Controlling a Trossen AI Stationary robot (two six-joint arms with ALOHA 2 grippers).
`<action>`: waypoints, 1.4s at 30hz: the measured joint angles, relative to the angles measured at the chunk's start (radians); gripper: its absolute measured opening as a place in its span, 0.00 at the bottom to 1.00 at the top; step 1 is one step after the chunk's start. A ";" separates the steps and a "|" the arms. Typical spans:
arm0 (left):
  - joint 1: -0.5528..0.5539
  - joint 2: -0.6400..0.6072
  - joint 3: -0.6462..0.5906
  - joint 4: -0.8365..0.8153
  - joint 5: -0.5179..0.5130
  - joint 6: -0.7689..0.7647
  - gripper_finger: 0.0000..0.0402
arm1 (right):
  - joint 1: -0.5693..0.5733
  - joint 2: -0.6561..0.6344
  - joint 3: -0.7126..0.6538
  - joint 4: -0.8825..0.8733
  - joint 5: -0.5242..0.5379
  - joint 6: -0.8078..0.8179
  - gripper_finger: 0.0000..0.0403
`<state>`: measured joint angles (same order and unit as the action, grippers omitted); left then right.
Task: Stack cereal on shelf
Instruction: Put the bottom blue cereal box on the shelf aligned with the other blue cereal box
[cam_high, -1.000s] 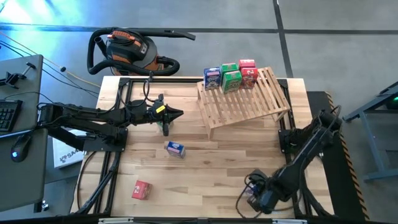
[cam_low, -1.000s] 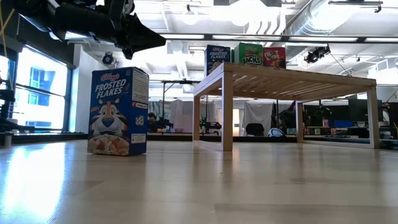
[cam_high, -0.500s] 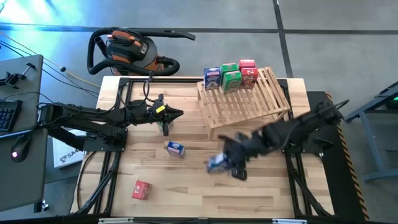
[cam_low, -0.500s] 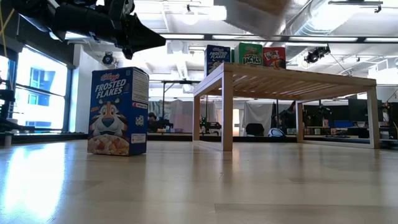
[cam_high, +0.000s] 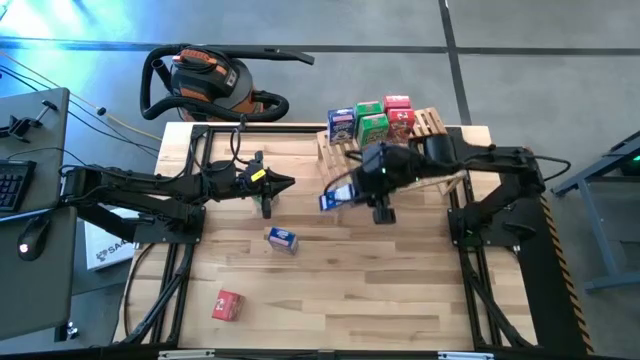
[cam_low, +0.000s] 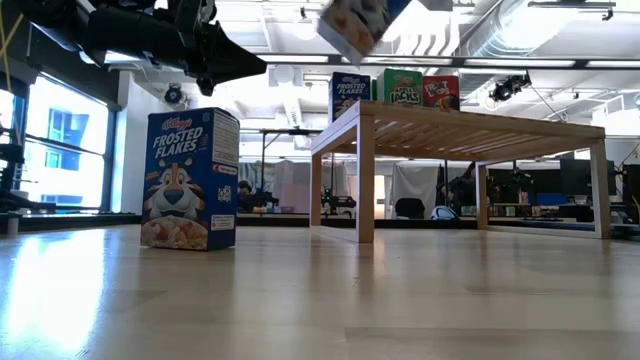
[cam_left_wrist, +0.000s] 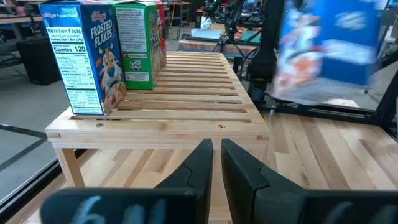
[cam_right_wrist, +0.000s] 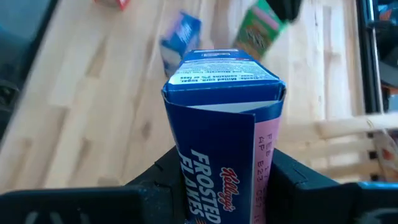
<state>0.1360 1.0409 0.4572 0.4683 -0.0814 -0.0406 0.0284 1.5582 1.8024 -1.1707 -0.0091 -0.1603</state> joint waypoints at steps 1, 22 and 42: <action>0.000 0.000 0.000 0.000 0.000 0.000 0.06 | -0.020 0.000 0.003 -0.028 -0.003 -0.018 0.30; 0.001 0.104 0.001 0.085 0.045 0.001 0.06 | -0.166 0.001 -0.017 -0.205 0.010 -0.050 0.30; 0.001 0.104 0.001 0.100 0.046 -0.007 0.06 | -0.199 0.052 -0.016 -0.158 0.076 -0.118 0.30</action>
<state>0.1371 1.1446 0.4580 0.5678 -0.0353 -0.0479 -0.1710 1.6097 1.7869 -1.3289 0.0673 -0.2787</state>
